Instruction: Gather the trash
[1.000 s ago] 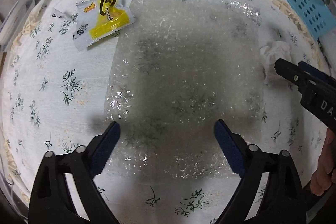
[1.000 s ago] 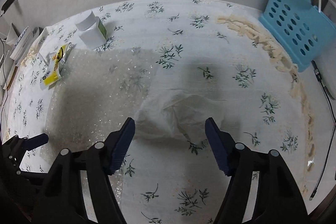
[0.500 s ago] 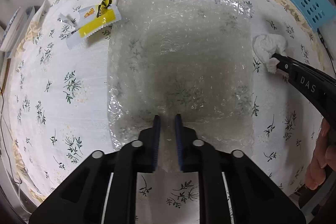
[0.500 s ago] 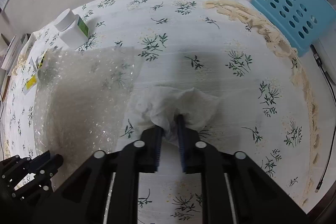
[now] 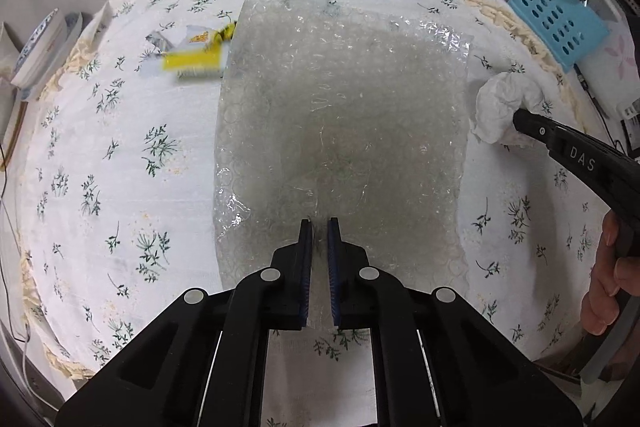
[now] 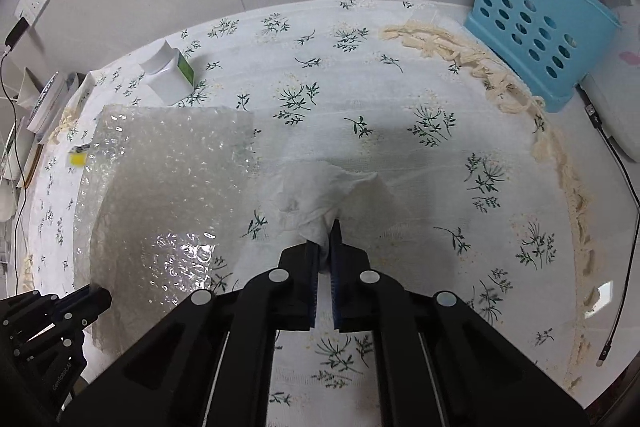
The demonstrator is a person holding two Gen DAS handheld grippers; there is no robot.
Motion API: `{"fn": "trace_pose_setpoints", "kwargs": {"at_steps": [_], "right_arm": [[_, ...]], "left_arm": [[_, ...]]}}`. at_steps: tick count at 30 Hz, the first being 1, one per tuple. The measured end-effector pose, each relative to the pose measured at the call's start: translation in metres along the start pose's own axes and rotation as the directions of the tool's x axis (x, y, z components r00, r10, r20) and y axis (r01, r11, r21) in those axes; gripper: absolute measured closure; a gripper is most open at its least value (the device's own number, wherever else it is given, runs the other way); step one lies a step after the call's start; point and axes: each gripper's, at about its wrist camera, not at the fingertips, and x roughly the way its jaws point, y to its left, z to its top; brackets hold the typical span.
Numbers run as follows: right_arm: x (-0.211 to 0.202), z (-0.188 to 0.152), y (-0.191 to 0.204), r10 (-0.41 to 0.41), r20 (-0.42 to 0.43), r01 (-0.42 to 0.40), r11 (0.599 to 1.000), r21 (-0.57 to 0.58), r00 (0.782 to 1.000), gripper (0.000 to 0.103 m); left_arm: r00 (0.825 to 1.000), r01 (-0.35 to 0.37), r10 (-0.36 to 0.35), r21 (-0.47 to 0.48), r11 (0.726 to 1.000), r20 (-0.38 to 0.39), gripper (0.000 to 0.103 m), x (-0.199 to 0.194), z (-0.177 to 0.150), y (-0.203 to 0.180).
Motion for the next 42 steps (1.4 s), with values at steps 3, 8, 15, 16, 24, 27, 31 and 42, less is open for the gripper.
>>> {"fn": "trace_pose_setpoints", "kwargs": {"at_steps": [3, 8, 15, 16, 24, 27, 31, 42], "right_arm": [[-0.010, -0.005, -0.001, -0.002, 0.011, 0.002, 1.000, -0.004, 1.000, 0.099], [-0.028, -0.012, -0.002, -0.002, 0.031, 0.002, 1.000, -0.010, 1.000, 0.099], [-0.054, -0.027, 0.000, 0.009, 0.057, -0.007, 0.999, -0.040, 0.998, 0.099], [-0.057, -0.030, 0.001, 0.007, 0.062, -0.004, 0.999, -0.049, 0.998, 0.099], [-0.078, -0.049, 0.006, 0.033, 0.081, -0.025, 0.995, -0.095, 0.996, 0.099], [-0.082, -0.055, 0.009, 0.045, 0.084, -0.036, 0.994, -0.107, 0.995, 0.099], [-0.087, -0.062, 0.013, 0.066, 0.085, -0.056, 0.992, -0.112, 0.994, 0.099], [-0.111, -0.088, 0.026, 0.057, 0.107, -0.046, 0.994, -0.102, 0.993, 0.099]], "left_arm": [[1.000, 0.016, -0.016, -0.004, 1.000, 0.010, 0.096, -0.012, -0.012, 0.005], [0.999, 0.033, -0.032, -0.020, 0.999, 0.025, 0.096, -0.020, -0.018, 0.000], [0.998, 0.038, -0.036, -0.033, 0.999, 0.054, 0.096, -0.040, -0.033, 0.001], [0.998, 0.036, -0.034, -0.033, 0.999, 0.062, 0.096, -0.043, -0.035, 0.001], [0.996, 0.046, -0.039, -0.086, 0.995, 0.084, 0.097, -0.057, -0.056, 0.003], [0.995, 0.048, -0.039, -0.103, 0.993, 0.091, 0.097, -0.062, -0.066, 0.005], [0.994, 0.042, -0.028, -0.126, 0.991, 0.107, 0.097, -0.073, -0.078, 0.009], [0.991, 0.042, -0.026, -0.125, 0.991, 0.129, 0.097, -0.092, -0.105, 0.025]]}}
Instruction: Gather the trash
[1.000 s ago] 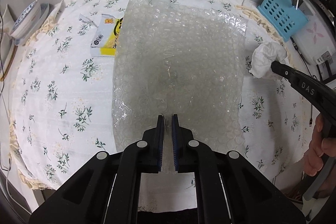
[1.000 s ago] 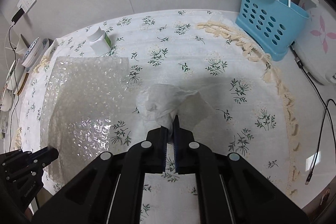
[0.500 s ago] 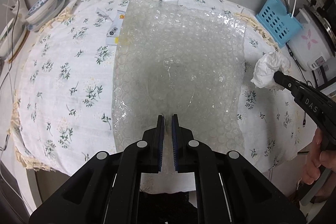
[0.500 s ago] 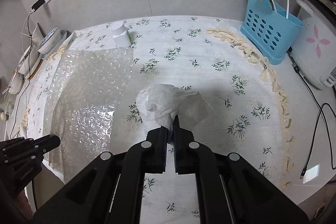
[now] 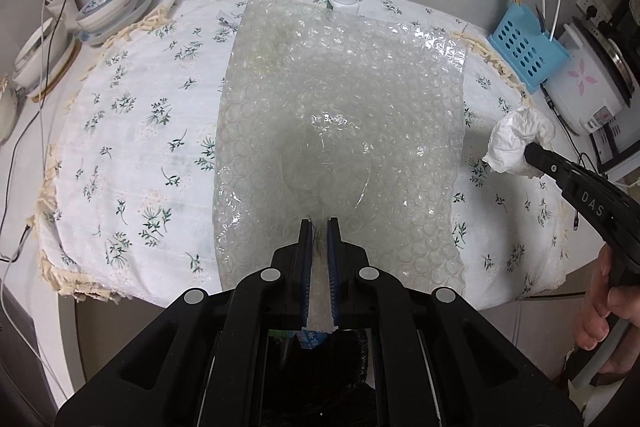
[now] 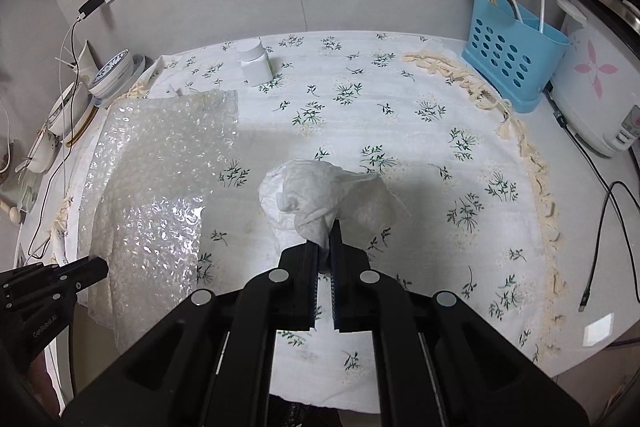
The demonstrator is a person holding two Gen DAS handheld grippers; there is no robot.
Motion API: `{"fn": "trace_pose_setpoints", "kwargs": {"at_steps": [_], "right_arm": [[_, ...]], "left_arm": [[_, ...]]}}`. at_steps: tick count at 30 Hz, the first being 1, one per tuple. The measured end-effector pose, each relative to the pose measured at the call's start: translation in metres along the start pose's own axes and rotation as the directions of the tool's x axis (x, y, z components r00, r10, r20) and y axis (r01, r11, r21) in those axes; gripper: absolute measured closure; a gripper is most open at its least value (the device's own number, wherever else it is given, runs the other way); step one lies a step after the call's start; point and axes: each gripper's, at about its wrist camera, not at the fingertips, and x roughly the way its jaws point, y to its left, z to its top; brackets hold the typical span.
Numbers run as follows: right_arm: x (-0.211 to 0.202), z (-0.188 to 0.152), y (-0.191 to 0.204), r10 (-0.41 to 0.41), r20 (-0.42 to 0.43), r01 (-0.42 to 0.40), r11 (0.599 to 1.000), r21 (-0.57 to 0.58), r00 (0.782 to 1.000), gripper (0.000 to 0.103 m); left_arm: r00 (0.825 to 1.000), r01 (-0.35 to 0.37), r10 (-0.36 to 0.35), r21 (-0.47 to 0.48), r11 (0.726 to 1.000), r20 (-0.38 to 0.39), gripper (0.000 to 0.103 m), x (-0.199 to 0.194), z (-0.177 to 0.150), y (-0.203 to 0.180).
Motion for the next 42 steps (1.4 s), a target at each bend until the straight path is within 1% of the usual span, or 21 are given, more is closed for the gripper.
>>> {"fn": "trace_pose_setpoints", "kwargs": {"at_steps": [10, 13, 17, 19, 21, 24, 28, 35, 39, 42], "right_arm": [[-0.030, -0.029, 0.026, -0.037, 0.020, 0.036, 0.999, 0.018, 0.999, 0.099], [-0.035, -0.038, 0.034, -0.034, 0.013, 0.033, 0.999, 0.036, 0.999, 0.099], [-0.041, -0.052, 0.051, -0.053, 0.018, 0.053, 0.998, 0.023, 0.998, 0.099], [-0.043, -0.060, 0.059, -0.046, 0.010, 0.045, 0.999, 0.029, 0.999, 0.099], [-0.046, -0.068, 0.068, -0.049, 0.010, 0.049, 0.999, 0.020, 0.999, 0.099], [-0.050, -0.080, 0.082, -0.047, 0.008, 0.047, 0.999, 0.007, 0.999, 0.099], [-0.058, -0.095, 0.099, -0.048, 0.005, 0.048, 0.999, -0.015, 0.999, 0.099], [-0.076, -0.127, 0.123, -0.031, 0.014, 0.031, 0.999, -0.018, 0.999, 0.099], [-0.083, -0.149, 0.137, -0.020, 0.013, 0.021, 1.000, -0.021, 1.000, 0.099], [-0.084, -0.167, 0.147, -0.017, 0.004, 0.017, 0.999, -0.029, 1.000, 0.099]], "left_arm": [[0.999, 0.047, -0.047, 0.039, 0.998, 0.018, 0.097, -0.021, -0.026, 0.020], [0.998, 0.057, -0.058, 0.044, 0.997, 0.018, 0.097, -0.028, -0.035, 0.030], [0.997, 0.068, -0.070, 0.049, 0.996, 0.033, 0.097, -0.039, -0.047, 0.041], [0.997, 0.074, -0.076, 0.051, 0.996, 0.034, 0.097, -0.043, -0.055, 0.046], [0.997, 0.068, -0.071, 0.061, 0.996, 0.042, 0.097, -0.047, -0.064, 0.051], [0.996, 0.082, -0.084, 0.058, 0.995, 0.039, 0.097, -0.052, -0.078, 0.057], [0.995, 0.080, -0.083, 0.067, 0.995, 0.045, 0.097, -0.058, -0.094, 0.064], [0.995, 0.085, -0.088, 0.062, 0.994, 0.054, 0.097, -0.069, -0.126, 0.081], [0.994, 0.094, -0.098, 0.068, 0.993, 0.049, 0.097, -0.075, -0.151, 0.091], [0.994, 0.103, -0.106, 0.084, 0.991, 0.029, 0.097, -0.074, -0.170, 0.096]]}}
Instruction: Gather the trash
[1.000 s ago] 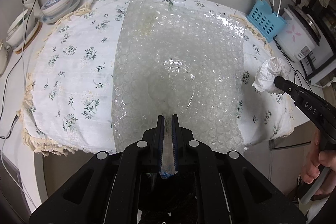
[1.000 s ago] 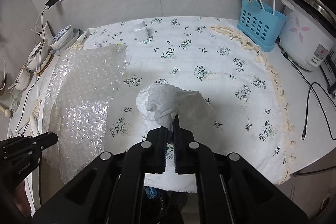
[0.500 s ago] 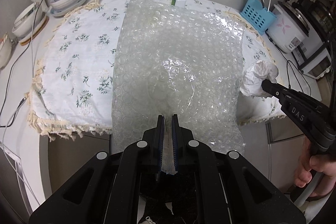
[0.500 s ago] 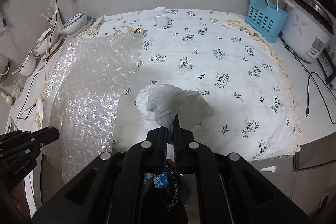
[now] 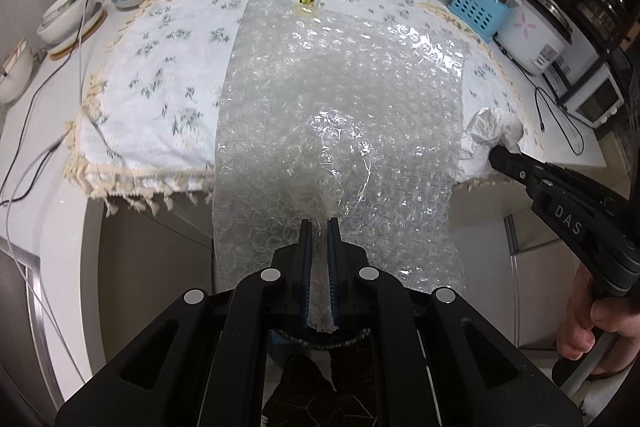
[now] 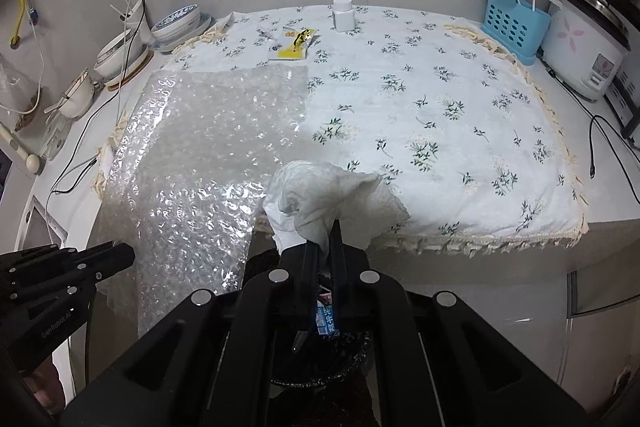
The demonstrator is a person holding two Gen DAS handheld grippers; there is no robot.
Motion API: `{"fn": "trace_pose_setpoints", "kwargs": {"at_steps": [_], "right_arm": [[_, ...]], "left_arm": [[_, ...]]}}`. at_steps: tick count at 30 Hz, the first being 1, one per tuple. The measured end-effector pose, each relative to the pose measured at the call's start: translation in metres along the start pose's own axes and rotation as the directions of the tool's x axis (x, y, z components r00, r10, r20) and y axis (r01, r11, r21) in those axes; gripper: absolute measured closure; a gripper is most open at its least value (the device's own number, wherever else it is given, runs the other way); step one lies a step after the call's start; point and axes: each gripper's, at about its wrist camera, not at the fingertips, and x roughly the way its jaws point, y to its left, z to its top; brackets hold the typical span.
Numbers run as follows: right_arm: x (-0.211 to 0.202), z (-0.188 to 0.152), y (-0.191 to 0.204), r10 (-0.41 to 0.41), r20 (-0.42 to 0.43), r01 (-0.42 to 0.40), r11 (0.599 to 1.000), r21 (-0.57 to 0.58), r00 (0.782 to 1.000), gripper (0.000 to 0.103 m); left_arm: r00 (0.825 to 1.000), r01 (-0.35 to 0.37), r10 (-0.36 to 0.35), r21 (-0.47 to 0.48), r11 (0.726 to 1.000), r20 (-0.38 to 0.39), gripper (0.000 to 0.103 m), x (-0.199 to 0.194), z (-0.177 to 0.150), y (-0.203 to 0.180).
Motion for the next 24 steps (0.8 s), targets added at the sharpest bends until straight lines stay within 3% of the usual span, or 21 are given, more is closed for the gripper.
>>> {"fn": "trace_pose_setpoints", "kwargs": {"at_steps": [12, 24], "right_arm": [[0.009, -0.062, 0.015, 0.003, -0.068, -0.002, 1.000, 0.017, 0.998, 0.099], [0.045, -0.111, 0.013, -0.002, -0.176, 0.011, 0.999, 0.048, 0.984, 0.099]], "left_arm": [[0.996, 0.008, -0.006, 0.021, 1.000, -0.092, 0.097, 0.017, -0.067, 0.017], [0.980, 0.009, -0.001, 0.038, 0.999, -0.200, 0.097, 0.066, -0.105, 0.023]]}}
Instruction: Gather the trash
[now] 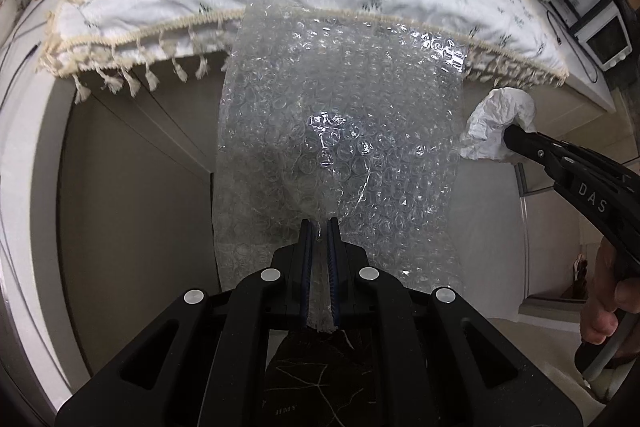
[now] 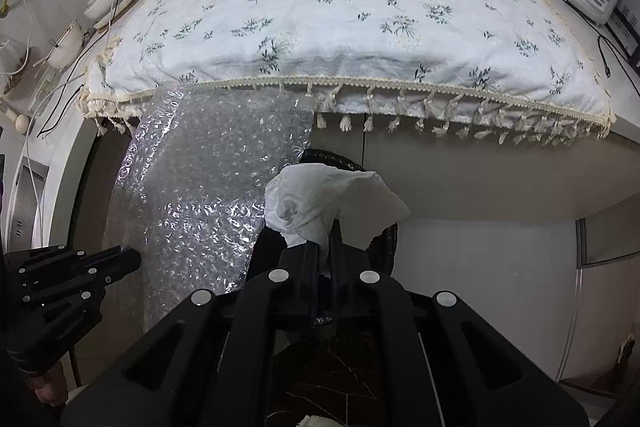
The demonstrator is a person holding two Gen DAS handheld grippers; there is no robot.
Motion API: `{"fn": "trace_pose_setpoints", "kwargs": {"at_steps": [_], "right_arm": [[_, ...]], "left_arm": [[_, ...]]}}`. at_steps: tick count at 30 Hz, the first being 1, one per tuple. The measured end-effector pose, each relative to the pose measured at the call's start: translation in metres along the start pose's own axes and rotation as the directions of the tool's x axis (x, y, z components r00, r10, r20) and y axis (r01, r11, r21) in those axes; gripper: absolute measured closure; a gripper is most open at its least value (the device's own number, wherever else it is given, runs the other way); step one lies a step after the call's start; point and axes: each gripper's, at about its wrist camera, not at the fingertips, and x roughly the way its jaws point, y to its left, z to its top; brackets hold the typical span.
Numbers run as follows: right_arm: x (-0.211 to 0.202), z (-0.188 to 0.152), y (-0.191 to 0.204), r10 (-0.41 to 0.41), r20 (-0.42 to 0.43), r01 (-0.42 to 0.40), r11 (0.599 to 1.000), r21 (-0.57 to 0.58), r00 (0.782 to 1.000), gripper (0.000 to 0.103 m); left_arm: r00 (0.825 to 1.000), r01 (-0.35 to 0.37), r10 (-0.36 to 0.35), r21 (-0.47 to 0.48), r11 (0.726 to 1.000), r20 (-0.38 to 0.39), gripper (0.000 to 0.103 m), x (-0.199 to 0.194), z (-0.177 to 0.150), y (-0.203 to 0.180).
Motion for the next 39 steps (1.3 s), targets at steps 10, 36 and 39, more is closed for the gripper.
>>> {"fn": "trace_pose_setpoints", "kwargs": {"at_steps": [10, 36, 39], "right_arm": [[0.040, -0.026, -0.014, -0.013, -0.085, 0.017, 0.999, 0.046, 0.996, 0.099], [0.055, -0.043, -0.025, -0.031, -0.160, 0.051, 0.992, 0.118, 0.987, 0.099], [0.062, -0.038, -0.015, -0.017, -0.156, 0.034, 0.994, 0.104, 0.988, 0.099]], "left_arm": [[0.997, -0.025, 0.026, 0.011, 1.000, -0.075, 0.096, 0.063, -0.001, 0.007], [1.000, -0.006, 0.006, 0.051, 0.999, -0.011, 0.045, 0.108, 0.029, -0.015], [1.000, -0.013, 0.012, 0.045, 0.999, 0.028, 0.027, 0.085, 0.030, -0.007]]}}
